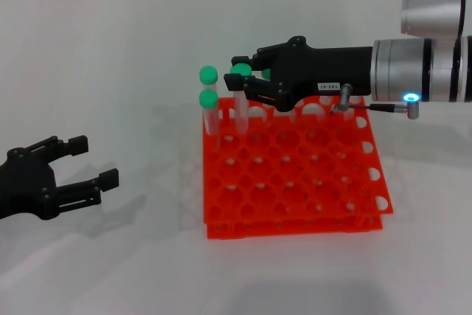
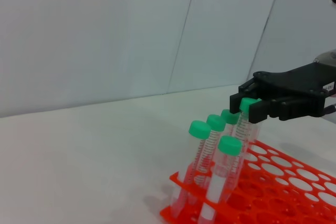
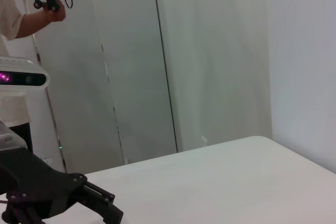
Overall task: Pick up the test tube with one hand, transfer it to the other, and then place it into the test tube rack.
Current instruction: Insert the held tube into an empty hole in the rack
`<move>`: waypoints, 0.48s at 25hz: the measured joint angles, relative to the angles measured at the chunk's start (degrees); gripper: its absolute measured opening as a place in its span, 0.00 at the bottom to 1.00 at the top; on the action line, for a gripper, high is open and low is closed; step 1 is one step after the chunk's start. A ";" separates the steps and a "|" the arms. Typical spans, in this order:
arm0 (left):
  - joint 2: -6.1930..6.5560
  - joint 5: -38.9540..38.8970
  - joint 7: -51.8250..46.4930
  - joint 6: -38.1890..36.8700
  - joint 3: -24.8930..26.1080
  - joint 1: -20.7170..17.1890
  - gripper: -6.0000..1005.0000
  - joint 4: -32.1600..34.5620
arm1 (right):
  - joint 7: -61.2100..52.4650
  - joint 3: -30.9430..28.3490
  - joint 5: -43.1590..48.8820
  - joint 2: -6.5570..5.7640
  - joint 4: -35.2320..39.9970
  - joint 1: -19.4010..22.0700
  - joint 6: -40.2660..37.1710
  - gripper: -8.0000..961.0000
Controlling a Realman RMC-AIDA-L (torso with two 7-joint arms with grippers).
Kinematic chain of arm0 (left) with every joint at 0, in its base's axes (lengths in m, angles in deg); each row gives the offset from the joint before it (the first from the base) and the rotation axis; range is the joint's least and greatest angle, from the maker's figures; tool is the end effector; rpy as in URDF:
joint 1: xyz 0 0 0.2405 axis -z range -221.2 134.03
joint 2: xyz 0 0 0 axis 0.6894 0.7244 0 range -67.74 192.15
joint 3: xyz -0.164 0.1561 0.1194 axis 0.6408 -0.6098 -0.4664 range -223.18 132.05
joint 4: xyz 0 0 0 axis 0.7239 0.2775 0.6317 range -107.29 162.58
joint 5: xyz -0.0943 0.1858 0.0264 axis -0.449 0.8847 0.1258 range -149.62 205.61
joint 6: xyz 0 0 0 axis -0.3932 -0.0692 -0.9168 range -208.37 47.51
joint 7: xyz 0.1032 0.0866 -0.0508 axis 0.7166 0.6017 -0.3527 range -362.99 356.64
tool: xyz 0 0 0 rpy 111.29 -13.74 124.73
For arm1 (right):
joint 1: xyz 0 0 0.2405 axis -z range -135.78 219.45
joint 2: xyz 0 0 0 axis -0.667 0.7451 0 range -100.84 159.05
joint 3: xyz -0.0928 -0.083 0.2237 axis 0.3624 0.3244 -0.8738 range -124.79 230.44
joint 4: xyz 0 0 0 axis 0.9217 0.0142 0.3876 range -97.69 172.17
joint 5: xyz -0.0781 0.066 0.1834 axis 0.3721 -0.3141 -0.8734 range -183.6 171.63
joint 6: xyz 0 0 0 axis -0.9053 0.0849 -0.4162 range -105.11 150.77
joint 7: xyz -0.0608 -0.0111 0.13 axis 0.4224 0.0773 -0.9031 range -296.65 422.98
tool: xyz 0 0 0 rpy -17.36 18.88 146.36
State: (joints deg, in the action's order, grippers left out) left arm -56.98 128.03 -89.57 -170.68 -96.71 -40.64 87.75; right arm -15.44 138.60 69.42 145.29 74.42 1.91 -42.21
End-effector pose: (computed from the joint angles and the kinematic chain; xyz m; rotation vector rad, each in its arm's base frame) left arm -0.3198 0.2373 0.0505 -2.4951 -0.7892 -0.6513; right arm 0.1456 0.3809 -0.0594 -2.8086 0.3015 0.7586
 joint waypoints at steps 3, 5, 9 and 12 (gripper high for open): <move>0.00 0.00 0.00 0.02 0.00 0.05 0.88 0.06 | 0.07 0.02 0.00 0.00 0.00 0.03 0.00 0.28; 0.00 0.00 0.00 0.01 0.00 0.05 0.88 0.10 | 0.15 0.26 -0.08 0.00 0.00 0.07 0.00 0.28; 0.00 -0.01 0.00 -0.13 -0.01 0.05 0.88 0.14 | 0.20 0.55 -0.47 0.00 0.00 0.10 0.03 0.28; 0.00 -0.03 0.00 -0.19 -0.01 0.04 0.88 0.19 | 0.20 0.59 -0.58 0.00 -0.02 0.12 0.04 0.37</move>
State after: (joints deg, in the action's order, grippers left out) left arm -56.97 128.00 -89.57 -170.87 -96.72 -40.60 87.94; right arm -15.23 139.19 68.84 145.29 74.41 2.03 -42.17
